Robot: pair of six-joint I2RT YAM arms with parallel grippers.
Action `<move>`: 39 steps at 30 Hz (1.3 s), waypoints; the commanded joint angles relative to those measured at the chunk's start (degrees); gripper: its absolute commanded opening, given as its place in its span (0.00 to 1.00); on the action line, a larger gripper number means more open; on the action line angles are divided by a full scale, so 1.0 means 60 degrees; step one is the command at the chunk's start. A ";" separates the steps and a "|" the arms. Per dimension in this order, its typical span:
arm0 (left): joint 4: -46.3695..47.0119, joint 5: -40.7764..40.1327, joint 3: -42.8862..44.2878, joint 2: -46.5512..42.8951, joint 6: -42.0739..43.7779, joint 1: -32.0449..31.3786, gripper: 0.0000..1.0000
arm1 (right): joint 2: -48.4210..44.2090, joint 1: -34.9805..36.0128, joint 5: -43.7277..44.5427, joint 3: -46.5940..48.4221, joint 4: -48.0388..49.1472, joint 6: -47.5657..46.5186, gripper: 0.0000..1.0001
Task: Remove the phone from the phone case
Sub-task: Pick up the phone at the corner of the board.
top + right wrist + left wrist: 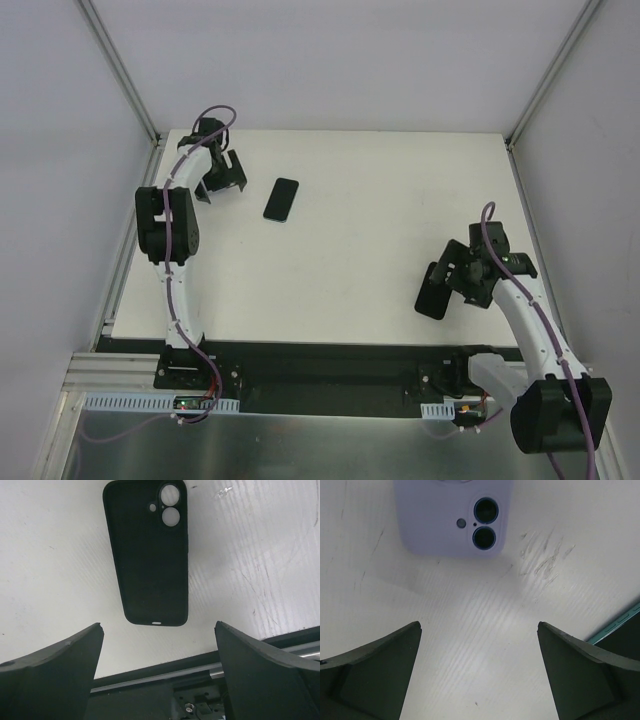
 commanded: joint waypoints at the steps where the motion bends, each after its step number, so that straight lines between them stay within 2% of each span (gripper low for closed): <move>1: -0.0313 -0.0312 0.1140 0.0616 0.0223 0.0114 0.99 | 0.0491 -0.0016 -0.0355 0.0493 0.0443 -0.0164 0.96; 9: -0.0592 -0.1074 0.2370 0.1832 0.0472 0.0347 0.99 | 0.1255 0.0218 -0.0516 0.0991 0.0502 -0.0237 0.96; 15: -0.0622 -0.1646 0.2387 0.1935 0.0516 0.0451 0.99 | 0.1738 0.0276 -0.0560 0.1035 0.0706 -0.0238 0.96; 21: -0.0607 -0.1355 0.2605 0.2213 0.0370 0.0845 0.99 | 0.2076 0.0408 -0.0560 0.1108 0.0897 -0.0135 0.96; 26: -0.0622 -0.0695 0.3148 0.2726 0.0853 0.0876 0.99 | 0.2237 0.0452 -0.0531 0.1298 0.0898 -0.0120 0.96; 34: -0.0593 -0.0432 0.4129 0.3239 0.1394 0.0890 0.97 | 0.2340 0.0511 -0.0501 0.1416 0.0795 -0.0106 0.96; 37: -0.0578 -0.0080 0.4160 0.3298 0.1395 0.0920 0.76 | 0.2340 0.0540 -0.0516 0.1416 0.0780 -0.0077 0.96; 39: -0.0578 0.0226 0.4072 0.3167 0.1395 0.0920 0.43 | 0.2340 0.0569 -0.0516 0.1431 0.0751 -0.0048 0.96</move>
